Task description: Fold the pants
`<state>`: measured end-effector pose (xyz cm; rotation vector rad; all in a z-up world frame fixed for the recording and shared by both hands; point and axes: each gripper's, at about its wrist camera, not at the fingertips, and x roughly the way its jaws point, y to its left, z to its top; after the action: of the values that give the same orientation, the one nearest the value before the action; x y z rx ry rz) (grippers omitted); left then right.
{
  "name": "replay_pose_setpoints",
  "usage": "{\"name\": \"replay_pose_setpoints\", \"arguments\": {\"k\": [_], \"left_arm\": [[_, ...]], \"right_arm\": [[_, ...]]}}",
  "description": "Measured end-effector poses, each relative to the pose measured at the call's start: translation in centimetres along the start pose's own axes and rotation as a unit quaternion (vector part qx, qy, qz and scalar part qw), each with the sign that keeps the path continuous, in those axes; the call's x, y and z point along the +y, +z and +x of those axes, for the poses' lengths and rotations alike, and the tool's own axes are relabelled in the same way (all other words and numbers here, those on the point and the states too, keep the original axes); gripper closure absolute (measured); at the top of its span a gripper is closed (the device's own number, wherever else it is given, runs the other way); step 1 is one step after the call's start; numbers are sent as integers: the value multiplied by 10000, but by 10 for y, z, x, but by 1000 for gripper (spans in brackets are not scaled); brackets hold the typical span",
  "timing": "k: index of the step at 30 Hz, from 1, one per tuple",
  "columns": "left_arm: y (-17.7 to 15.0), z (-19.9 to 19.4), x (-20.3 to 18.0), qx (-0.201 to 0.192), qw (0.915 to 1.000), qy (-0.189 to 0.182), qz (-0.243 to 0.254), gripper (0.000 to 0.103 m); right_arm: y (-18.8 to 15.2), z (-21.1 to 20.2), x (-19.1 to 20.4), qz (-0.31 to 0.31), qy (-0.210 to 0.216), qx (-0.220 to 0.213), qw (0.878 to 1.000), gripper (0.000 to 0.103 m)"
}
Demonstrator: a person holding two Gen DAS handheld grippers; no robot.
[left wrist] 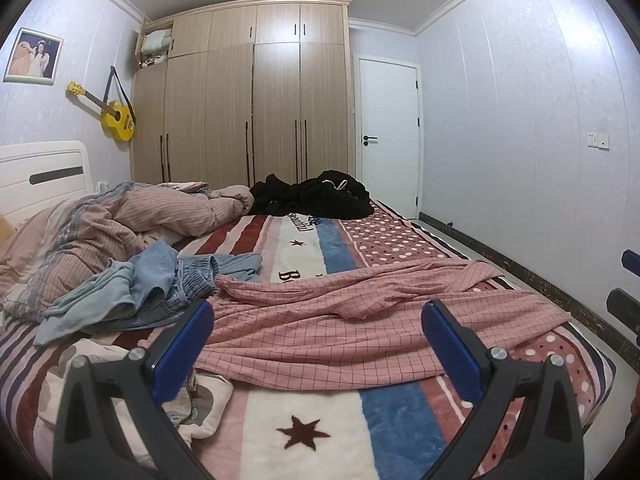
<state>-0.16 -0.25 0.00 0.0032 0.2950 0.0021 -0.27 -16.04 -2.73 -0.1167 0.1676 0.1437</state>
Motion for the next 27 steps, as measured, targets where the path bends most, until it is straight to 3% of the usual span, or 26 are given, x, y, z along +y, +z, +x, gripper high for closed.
{"name": "replay_pose_setpoints", "arguments": {"k": [27], "left_arm": [[-2,1,-2,11,10000,-1,16,1]], "right_arm": [[2,-2,-2,30,9,9,10000,0]]}}
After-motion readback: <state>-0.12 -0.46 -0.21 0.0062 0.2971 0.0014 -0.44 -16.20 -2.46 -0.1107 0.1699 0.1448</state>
